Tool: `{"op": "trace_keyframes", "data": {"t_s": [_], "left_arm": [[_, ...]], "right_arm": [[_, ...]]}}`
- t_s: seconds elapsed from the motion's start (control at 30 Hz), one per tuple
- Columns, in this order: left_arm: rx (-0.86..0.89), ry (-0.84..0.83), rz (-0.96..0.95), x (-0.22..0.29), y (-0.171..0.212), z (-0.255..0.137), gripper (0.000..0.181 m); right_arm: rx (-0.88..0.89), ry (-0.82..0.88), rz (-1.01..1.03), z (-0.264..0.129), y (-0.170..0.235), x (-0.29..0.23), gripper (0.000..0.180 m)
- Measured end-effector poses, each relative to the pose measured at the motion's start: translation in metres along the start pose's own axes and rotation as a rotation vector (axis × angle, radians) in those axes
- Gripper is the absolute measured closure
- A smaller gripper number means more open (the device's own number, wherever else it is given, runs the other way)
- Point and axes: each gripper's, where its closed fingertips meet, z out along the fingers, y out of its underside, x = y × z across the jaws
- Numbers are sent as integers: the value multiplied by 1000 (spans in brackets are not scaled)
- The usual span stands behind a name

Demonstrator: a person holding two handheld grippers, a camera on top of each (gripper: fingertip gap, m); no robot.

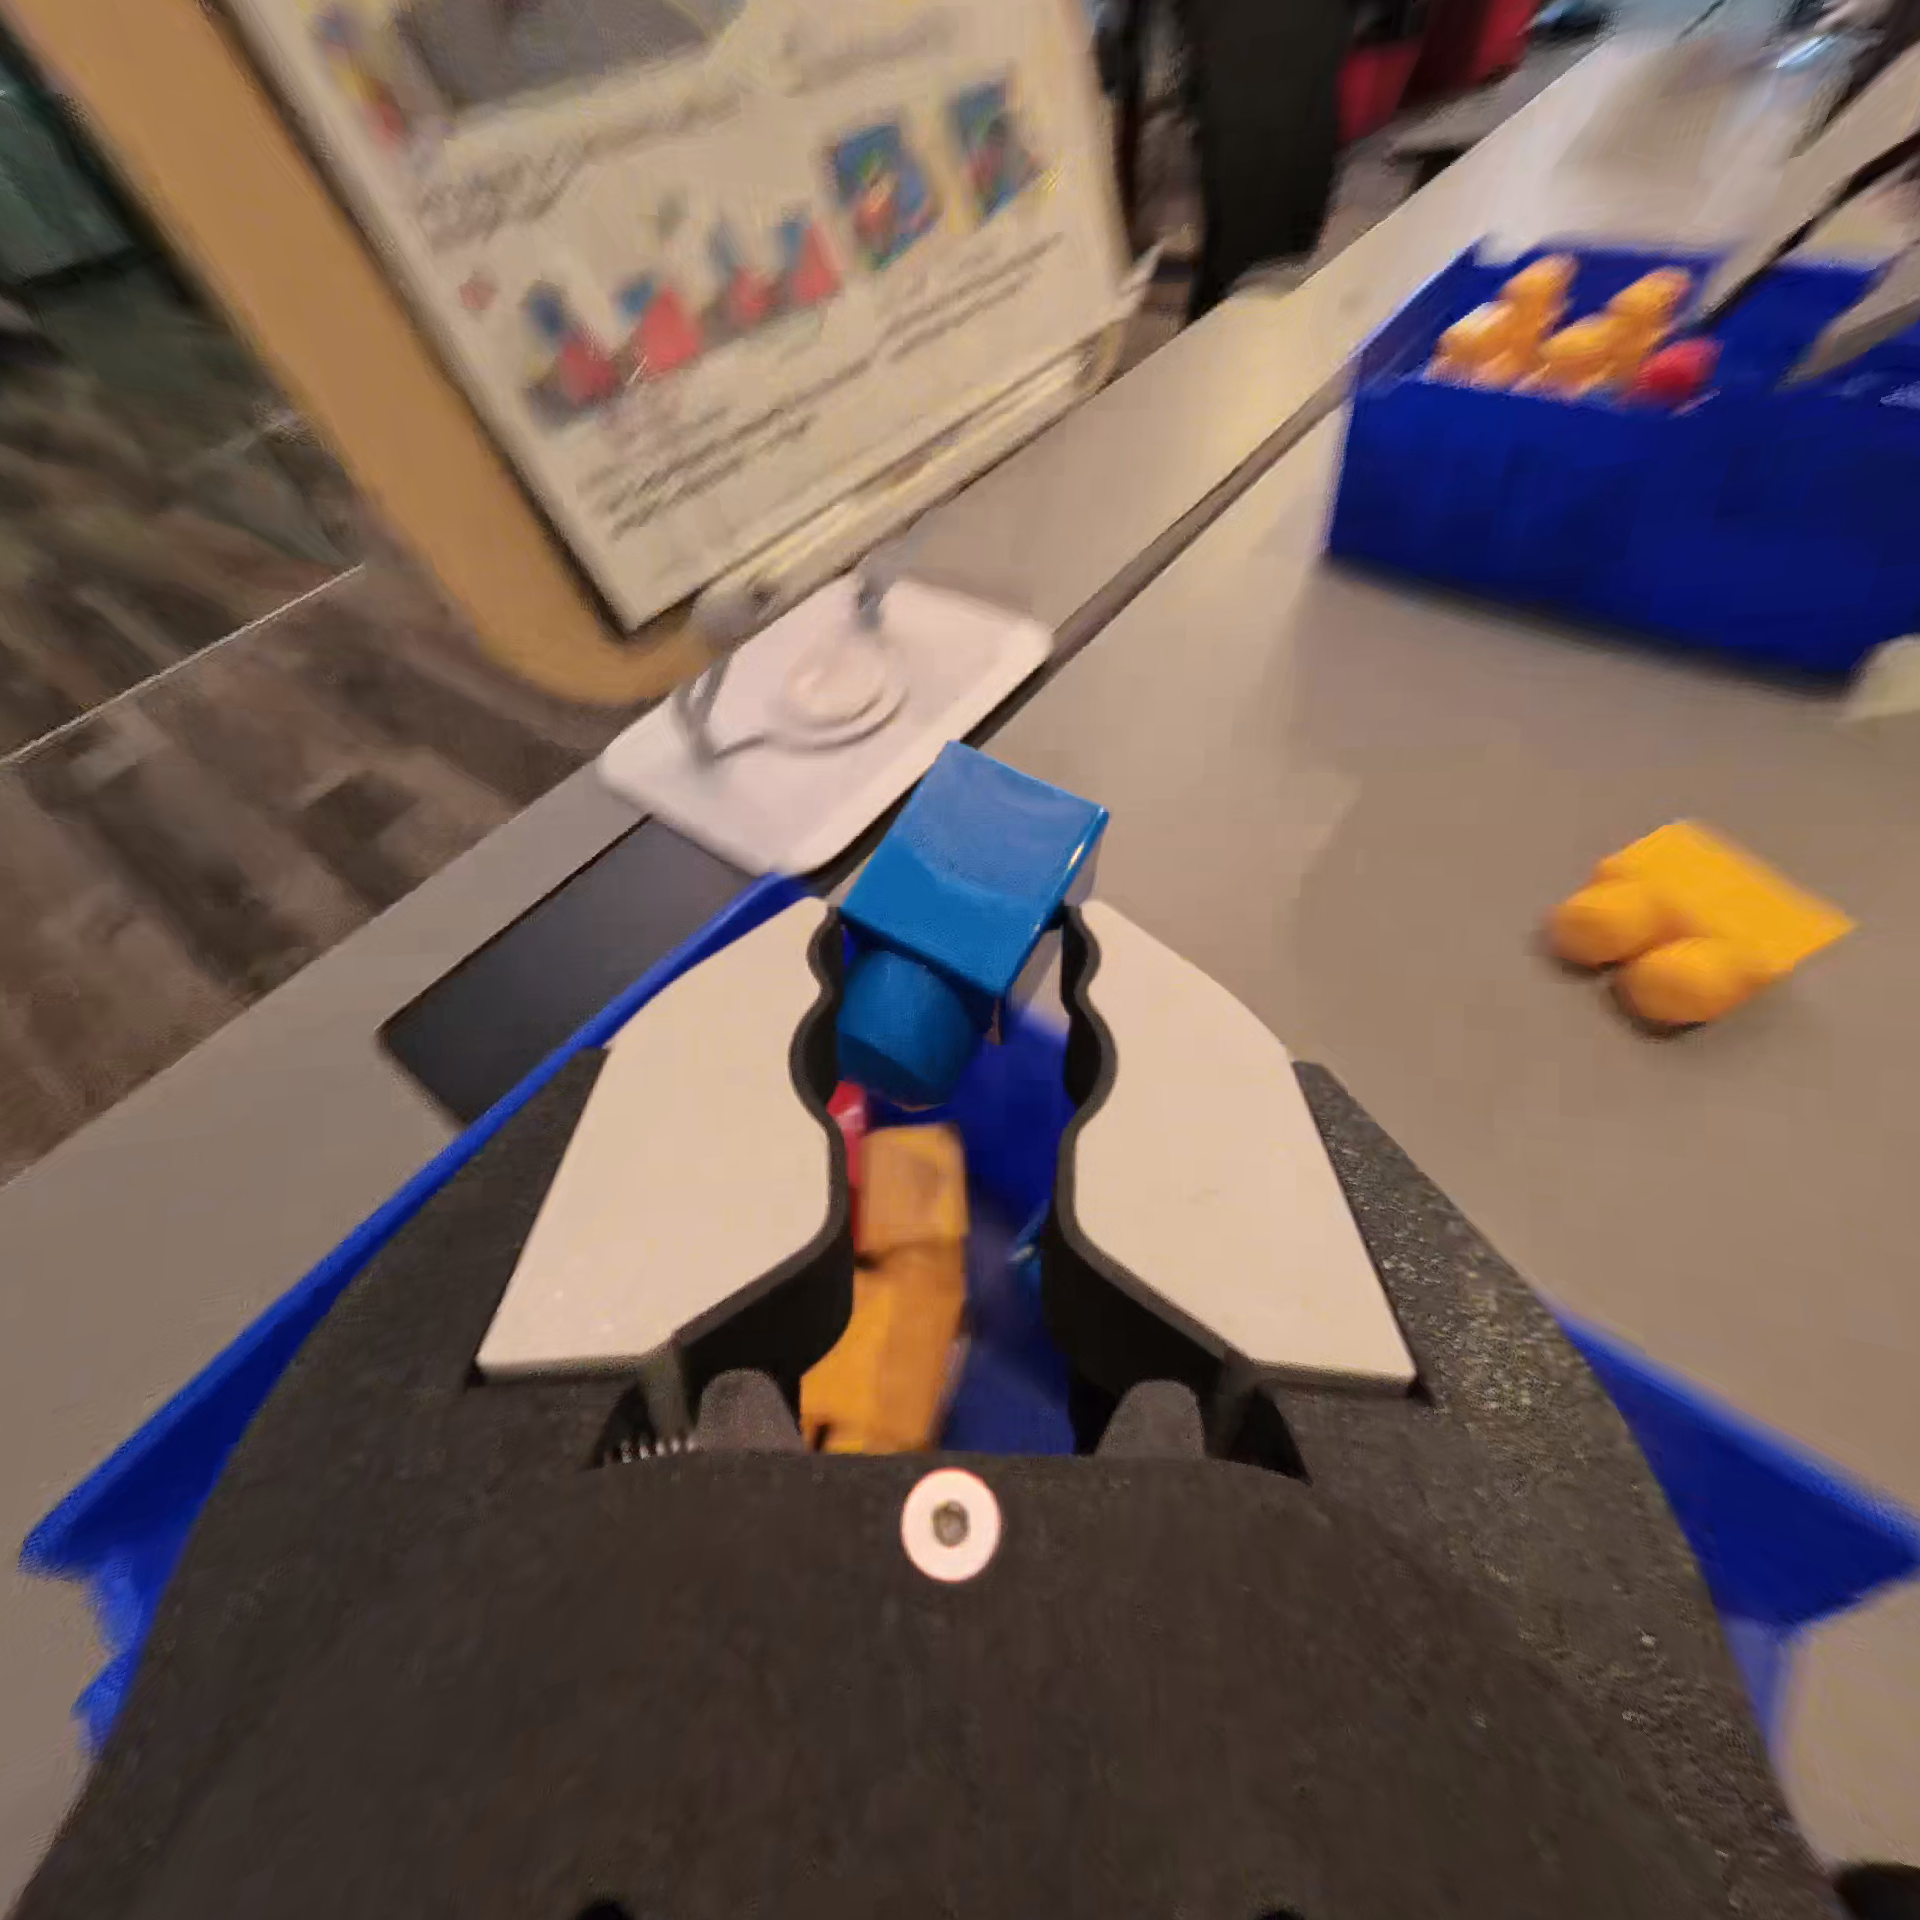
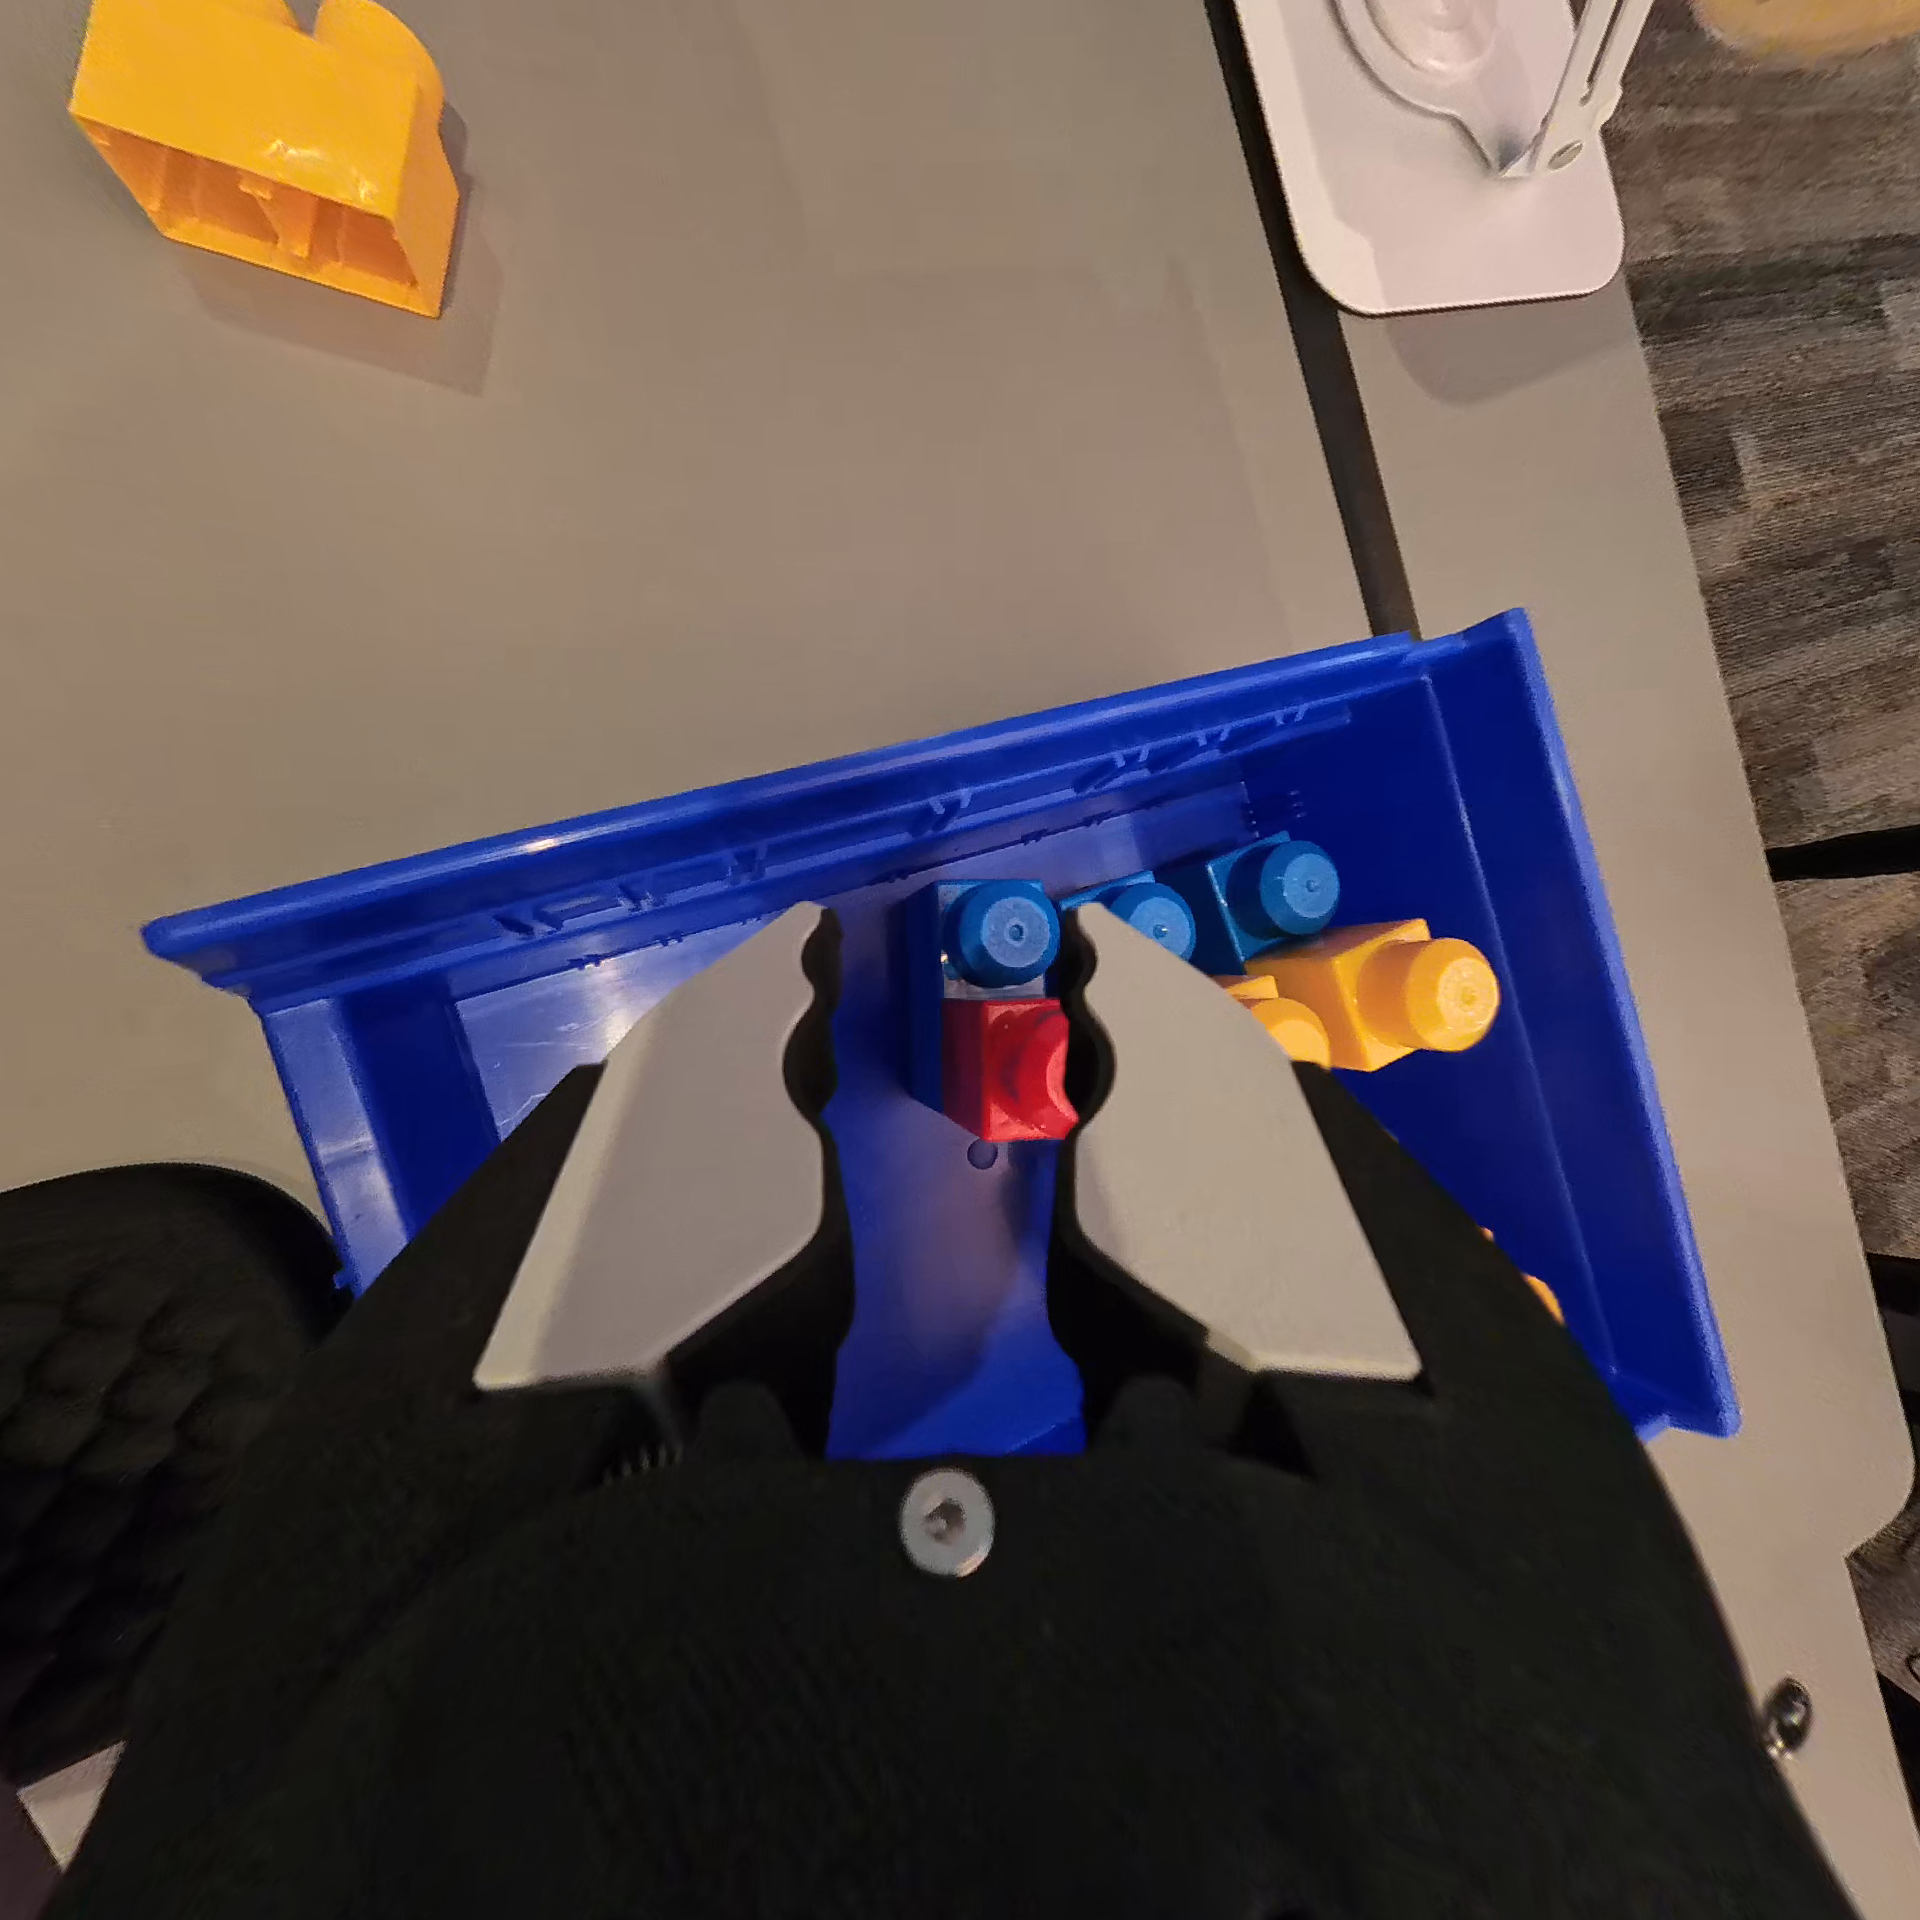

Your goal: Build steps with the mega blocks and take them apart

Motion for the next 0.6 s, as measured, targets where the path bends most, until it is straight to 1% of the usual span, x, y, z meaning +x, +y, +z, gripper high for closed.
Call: {"op": "trace_keyframes", "data": {"t_s": [0.07,0.17,0.27,0.3,0.37,0.47,0.53,0.6], "left_arm": [[-12,61,44,41,-30,3,140],[-70,176,187,129,-55,31,140],[-134,319,222,220,-50,81,140],[-157,385,226,248,-42,97,141],[-229,480,259,289,-21,128,141],[-321,541,302,317,3,161,141],[-346,542,312,322,12,176,141],[-429,533,349,322,30,185,141]], "right_arm": [[4,9,-7,-2,-3,0,137],[-4,18,-22,-5,-4,-2,137],[-2,26,-30,-9,-6,-3,137],[1,28,-31,-10,-6,-3,137],[9,35,-31,-15,-6,-3,138],[38,45,-30,-23,-8,-3,138],[53,53,-34,-28,-10,-4,138],[67,61,-36,-33,-11,-3,138]]}}
